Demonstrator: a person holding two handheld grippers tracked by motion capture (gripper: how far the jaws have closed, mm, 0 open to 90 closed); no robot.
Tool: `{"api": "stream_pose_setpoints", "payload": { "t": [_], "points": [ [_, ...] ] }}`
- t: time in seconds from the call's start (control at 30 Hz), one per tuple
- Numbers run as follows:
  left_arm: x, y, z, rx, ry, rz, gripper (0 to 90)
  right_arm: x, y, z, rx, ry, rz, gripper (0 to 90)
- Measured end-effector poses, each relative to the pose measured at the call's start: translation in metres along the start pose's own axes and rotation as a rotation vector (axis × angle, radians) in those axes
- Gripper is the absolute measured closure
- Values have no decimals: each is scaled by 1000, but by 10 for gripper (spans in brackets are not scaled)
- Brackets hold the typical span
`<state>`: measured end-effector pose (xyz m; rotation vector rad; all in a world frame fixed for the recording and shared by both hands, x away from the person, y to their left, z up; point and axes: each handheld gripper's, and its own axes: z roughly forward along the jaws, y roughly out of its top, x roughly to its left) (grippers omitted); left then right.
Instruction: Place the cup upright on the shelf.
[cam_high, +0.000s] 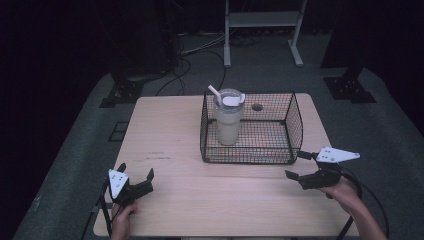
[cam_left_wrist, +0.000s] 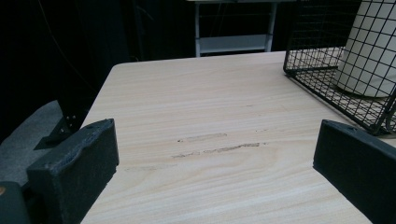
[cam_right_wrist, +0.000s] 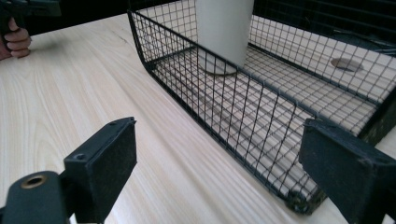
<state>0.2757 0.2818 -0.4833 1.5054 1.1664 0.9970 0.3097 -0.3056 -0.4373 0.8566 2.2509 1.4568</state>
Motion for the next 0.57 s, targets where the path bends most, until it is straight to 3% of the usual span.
{"api": "stream_pose_setpoints", "payload": {
  "t": [0.3,0.4,0.57],
  "points": [
    [3,0,0,0,4,-36,0,6,-23,-6,-3,-23,34,106],
    [3,1,2,15,41,-51,0,10,-31,-10,-15,-28,41,106],
    [2,1,4,34,52,-33,0,15,-45,-20,-63,-54,82,105]
  ]
}}
